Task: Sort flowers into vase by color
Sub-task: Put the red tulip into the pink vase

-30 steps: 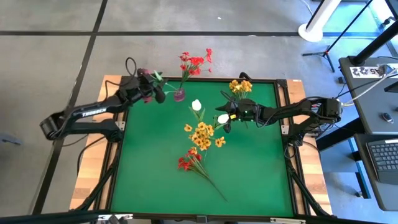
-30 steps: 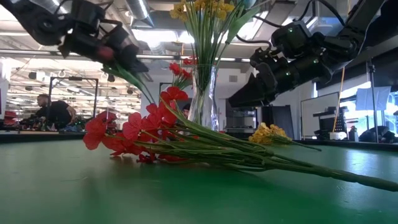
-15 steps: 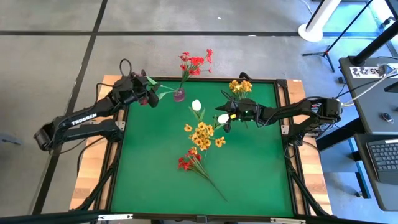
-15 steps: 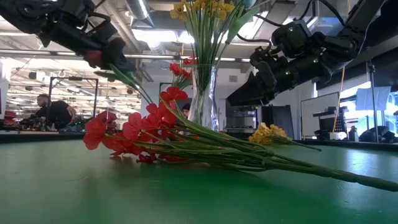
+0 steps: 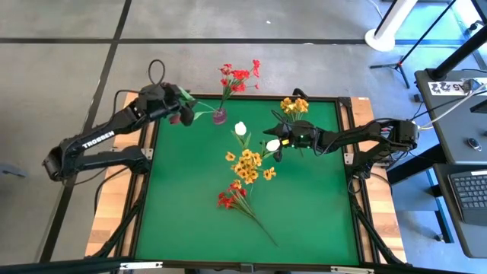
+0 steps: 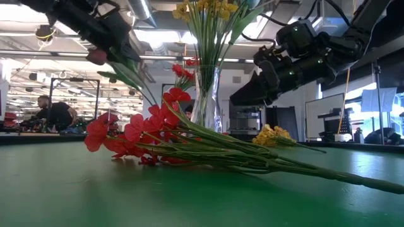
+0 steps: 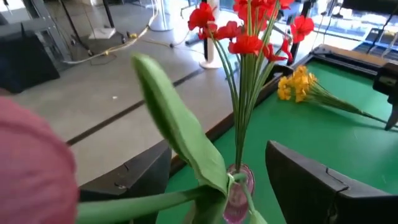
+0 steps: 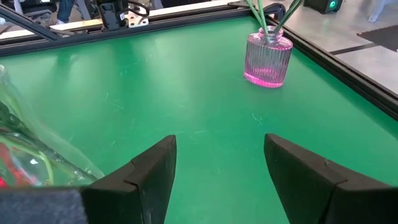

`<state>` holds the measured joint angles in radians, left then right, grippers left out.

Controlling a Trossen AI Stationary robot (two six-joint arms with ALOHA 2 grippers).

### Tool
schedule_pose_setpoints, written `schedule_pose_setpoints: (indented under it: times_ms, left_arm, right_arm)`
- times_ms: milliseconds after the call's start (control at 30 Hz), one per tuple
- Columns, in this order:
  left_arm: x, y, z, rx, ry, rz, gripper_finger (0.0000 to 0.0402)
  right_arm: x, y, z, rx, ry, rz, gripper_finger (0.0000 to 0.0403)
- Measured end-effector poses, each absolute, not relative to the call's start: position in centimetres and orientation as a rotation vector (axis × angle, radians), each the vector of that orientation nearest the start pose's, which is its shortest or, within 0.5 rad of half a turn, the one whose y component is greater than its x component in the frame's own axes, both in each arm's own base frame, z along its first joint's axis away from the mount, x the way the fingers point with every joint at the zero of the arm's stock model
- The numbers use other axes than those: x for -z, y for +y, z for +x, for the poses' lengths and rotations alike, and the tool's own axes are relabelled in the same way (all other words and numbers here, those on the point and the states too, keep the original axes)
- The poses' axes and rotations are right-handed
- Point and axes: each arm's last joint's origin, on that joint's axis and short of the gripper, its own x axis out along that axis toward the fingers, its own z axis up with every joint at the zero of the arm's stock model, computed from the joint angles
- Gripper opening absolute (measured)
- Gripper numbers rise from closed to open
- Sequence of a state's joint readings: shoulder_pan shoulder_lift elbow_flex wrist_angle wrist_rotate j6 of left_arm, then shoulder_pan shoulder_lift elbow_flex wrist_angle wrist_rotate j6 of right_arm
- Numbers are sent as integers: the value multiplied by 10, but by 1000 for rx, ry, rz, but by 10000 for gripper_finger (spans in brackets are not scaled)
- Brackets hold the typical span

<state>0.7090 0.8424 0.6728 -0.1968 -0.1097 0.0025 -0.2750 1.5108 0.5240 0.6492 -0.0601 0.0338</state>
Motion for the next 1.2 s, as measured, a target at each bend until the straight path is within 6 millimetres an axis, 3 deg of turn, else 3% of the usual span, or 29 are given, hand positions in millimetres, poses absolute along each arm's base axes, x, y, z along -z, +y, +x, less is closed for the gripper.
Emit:
schedule_pose_setpoints:
  times_ms: [500, 900, 1200]
  left_arm:
    - [-276, 139, 182, -760, 545, -126, 267]
    - [-305, 143, 185, -790, 800, -184, 268]
    - [-298, 146, 187, -772, 922, -295, 268]
  right_arm:
    - [-164, -75, 271, 218, 322, 88, 241]
    - [-164, -75, 271, 218, 322, 88, 241]
    - [-164, -75, 271, 218, 322, 88, 241]
